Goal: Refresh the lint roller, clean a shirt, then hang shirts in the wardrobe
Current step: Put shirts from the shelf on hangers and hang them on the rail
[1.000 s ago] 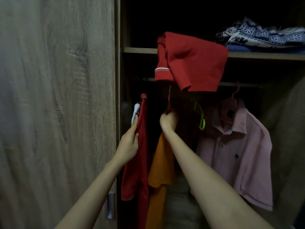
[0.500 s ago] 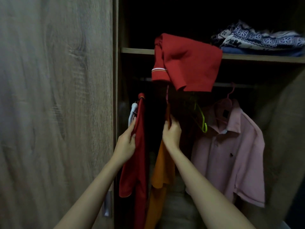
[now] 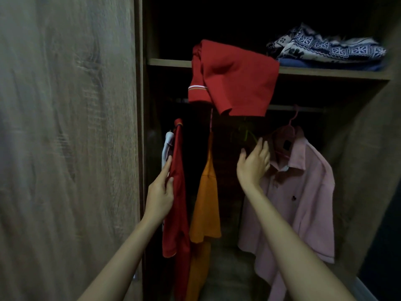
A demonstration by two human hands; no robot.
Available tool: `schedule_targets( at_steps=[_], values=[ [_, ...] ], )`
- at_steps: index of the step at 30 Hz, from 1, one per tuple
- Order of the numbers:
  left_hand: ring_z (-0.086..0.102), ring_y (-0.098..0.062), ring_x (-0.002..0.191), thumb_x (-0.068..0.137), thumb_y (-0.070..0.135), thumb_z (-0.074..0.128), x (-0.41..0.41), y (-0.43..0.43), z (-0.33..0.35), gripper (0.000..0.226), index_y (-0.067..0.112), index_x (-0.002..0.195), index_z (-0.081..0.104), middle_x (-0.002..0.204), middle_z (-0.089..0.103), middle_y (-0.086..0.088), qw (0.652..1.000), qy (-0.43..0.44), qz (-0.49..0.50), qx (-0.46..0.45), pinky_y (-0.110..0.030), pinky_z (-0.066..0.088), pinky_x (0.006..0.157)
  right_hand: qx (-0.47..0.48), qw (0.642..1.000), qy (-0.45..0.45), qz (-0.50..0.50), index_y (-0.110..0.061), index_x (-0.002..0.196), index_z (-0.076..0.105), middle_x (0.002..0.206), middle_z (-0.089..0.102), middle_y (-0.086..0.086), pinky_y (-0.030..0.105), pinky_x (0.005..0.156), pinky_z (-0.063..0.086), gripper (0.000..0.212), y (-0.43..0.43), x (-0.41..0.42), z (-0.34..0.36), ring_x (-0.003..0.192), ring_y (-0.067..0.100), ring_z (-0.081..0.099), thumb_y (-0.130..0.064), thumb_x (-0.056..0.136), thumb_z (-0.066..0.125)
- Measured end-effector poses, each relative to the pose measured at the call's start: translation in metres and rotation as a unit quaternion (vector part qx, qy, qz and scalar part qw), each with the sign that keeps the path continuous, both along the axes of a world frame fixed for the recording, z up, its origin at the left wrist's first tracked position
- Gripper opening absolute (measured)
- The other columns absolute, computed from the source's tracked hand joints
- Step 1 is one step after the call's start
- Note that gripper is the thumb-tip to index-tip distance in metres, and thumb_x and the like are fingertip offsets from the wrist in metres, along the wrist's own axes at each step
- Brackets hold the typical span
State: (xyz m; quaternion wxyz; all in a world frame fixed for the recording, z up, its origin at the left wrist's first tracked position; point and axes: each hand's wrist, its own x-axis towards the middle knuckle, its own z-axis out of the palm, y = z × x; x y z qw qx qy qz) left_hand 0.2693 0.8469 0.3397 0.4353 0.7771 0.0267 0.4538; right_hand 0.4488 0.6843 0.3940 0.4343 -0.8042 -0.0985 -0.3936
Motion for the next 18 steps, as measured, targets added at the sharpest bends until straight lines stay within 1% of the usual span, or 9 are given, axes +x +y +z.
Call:
schedule_targets(
  at_steps=[3, 6, 8, 10, 12, 13, 15, 17, 18],
  values=[
    [0.048, 0.029, 0.092, 0.098, 0.001, 0.044, 0.001, -0.001, -0.002, 0.056, 0.02, 0.149, 0.029, 0.113, 0.044, 0.033, 1.0, -0.004, 0.015, 0.006, 0.004, 0.038, 0.08, -0.012, 0.998, 0.05, 0.023, -0.004, 0.149, 0.012, 0.143, 0.041, 0.018, 0.048, 0.103, 0.032, 0.065, 0.004, 0.009, -0.003, 0.129, 0.034, 0.041, -0.019, 0.096, 0.046],
    [0.05, 0.027, 0.092, 0.099, 0.002, 0.044, 0.002, 0.0, -0.004, 0.056, 0.024, 0.148, 0.028, 0.112, 0.045, 0.034, 1.0, -0.004, 0.019, 0.012, 0.002, 0.039, 0.081, 0.003, 0.997, 0.069, 0.028, -0.003, 0.149, 0.011, 0.136, 0.045, 0.017, 0.047, 0.101, 0.034, 0.067, 0.007, 0.015, -0.009, 0.126, 0.033, 0.043, -0.005, 0.092, 0.046],
    [0.048, 0.028, 0.096, 0.099, 0.002, 0.044, 0.003, 0.0, -0.004, 0.057, 0.023, 0.148, 0.028, 0.115, 0.045, 0.034, 1.0, -0.005, 0.022, 0.015, 0.003, 0.037, 0.083, 0.014, 0.996, 0.077, 0.048, -0.003, 0.149, 0.012, 0.136, 0.044, 0.017, 0.047, 0.102, 0.034, 0.067, 0.007, 0.019, -0.011, 0.128, 0.033, 0.042, -0.004, 0.092, 0.047],
    [0.046, 0.03, 0.099, 0.098, 0.001, 0.044, 0.003, 0.0, -0.004, 0.056, 0.022, 0.149, 0.03, 0.118, 0.044, 0.031, 1.0, -0.006, 0.026, 0.015, 0.005, 0.036, 0.084, 0.0, 0.995, 0.082, 0.054, -0.003, 0.149, 0.015, 0.137, 0.045, 0.016, 0.047, 0.102, 0.033, 0.065, 0.008, 0.021, -0.011, 0.129, 0.032, 0.041, -0.016, 0.095, 0.048],
    [0.045, 0.029, 0.102, 0.098, 0.001, 0.044, 0.002, 0.0, -0.003, 0.056, 0.022, 0.149, 0.03, 0.123, 0.046, 0.027, 1.0, -0.007, 0.027, 0.015, 0.004, 0.036, 0.086, -0.024, 0.995, 0.094, 0.037, -0.004, 0.148, 0.017, 0.137, 0.046, 0.016, 0.047, 0.101, 0.032, 0.069, 0.009, 0.024, -0.012, 0.128, 0.032, 0.041, -0.038, 0.096, 0.045],
    [0.046, 0.029, 0.103, 0.098, 0.002, 0.045, 0.002, 0.001, -0.003, 0.056, 0.023, 0.149, 0.031, 0.126, 0.047, 0.023, 0.999, -0.008, 0.027, 0.017, 0.004, 0.036, 0.087, -0.033, 0.994, 0.102, 0.028, -0.004, 0.148, 0.02, 0.136, 0.046, 0.016, 0.048, 0.1, 0.032, 0.071, 0.01, 0.026, -0.013, 0.127, 0.032, 0.041, -0.045, 0.095, 0.044],
    [0.044, 0.028, 0.108, 0.098, 0.001, 0.045, 0.002, 0.002, -0.003, 0.057, 0.023, 0.148, 0.031, 0.133, 0.047, 0.016, 0.999, -0.011, 0.029, 0.022, 0.002, 0.035, 0.091, -0.044, 0.992, 0.12, 0.019, -0.003, 0.142, 0.033, 0.131, 0.05, 0.016, 0.048, 0.099, 0.032, 0.065, 0.011, 0.031, -0.014, 0.124, 0.033, 0.042, -0.047, 0.095, 0.042],
    [0.041, 0.028, 0.111, 0.097, 0.0, 0.045, 0.001, 0.004, -0.002, 0.058, 0.024, 0.148, 0.031, 0.136, 0.046, 0.013, 0.999, -0.014, 0.029, 0.027, 0.002, 0.034, 0.094, -0.044, 0.99, 0.132, 0.019, 0.0, 0.124, 0.053, 0.124, 0.054, 0.016, 0.046, 0.097, 0.032, 0.048, 0.01, 0.035, -0.019, 0.119, 0.034, 0.043, -0.038, 0.098, 0.04],
    [0.042, 0.028, 0.111, 0.097, 0.0, 0.045, 0.0, 0.005, -0.002, 0.058, 0.025, 0.148, 0.031, 0.135, 0.046, 0.014, 0.999, -0.013, 0.028, 0.027, 0.002, 0.034, 0.094, -0.037, 0.991, 0.125, 0.023, 0.0, 0.118, 0.057, 0.122, 0.055, 0.016, 0.046, 0.097, 0.031, 0.04, 0.009, 0.036, -0.022, 0.117, 0.033, 0.044, -0.031, 0.099, 0.04]
  ],
)
